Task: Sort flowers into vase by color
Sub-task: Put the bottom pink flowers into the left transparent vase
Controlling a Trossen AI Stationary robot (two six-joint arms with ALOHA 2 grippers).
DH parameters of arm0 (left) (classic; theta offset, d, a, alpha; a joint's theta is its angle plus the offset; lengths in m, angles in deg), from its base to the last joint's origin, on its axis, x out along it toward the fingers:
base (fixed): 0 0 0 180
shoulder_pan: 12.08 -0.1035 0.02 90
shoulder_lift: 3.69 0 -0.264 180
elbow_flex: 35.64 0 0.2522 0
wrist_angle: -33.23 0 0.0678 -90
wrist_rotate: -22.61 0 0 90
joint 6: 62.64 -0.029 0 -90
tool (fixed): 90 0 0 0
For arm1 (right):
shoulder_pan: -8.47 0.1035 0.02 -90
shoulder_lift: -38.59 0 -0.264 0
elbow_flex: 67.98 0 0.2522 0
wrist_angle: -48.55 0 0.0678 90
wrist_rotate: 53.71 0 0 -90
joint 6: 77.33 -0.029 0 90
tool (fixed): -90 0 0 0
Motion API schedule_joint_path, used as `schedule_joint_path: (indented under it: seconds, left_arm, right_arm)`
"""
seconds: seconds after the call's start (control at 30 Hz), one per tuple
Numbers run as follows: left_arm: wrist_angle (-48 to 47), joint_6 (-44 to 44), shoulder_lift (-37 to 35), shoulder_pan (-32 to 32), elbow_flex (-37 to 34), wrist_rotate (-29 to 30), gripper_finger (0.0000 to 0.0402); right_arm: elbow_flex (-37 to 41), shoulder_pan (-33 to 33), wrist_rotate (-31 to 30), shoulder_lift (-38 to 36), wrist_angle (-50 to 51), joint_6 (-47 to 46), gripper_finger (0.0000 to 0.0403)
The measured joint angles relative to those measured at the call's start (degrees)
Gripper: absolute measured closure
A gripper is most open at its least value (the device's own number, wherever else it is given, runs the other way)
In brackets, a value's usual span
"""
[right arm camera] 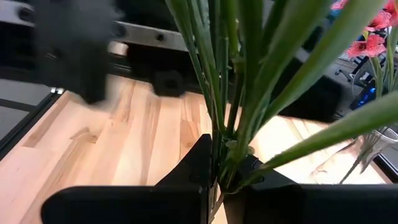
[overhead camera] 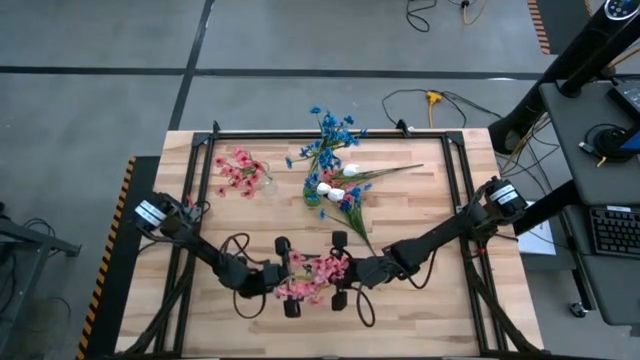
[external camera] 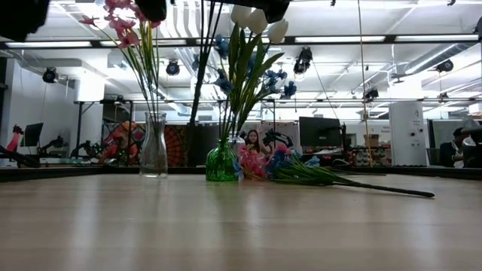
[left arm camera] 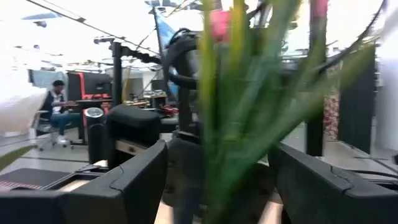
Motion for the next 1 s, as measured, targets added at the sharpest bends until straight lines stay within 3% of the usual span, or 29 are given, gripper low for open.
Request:
schedule_joint_path:
  seconds: [0.47,0.7,1.0]
  left_arm:
    - [-0.64,3.92,0.61,-2.49,0.00,-1.79,0.0204]
    - [-1.03,3.92,0.81,-2.53,0.00,-1.71,0.0263]
    - [-0.94,3.90,0.81,-2.54,0.00,-1.27,0.0376]
  right_arm:
    - [0.21,0.00,0.02,0.07,0.13,0.11,0.0385]
    - [0.21,0.00,0.02,0.07,0.07,0.03,0.0329]
    - [0.24,0.04,0.00,0.06,0.09,-0.64,0.0260]
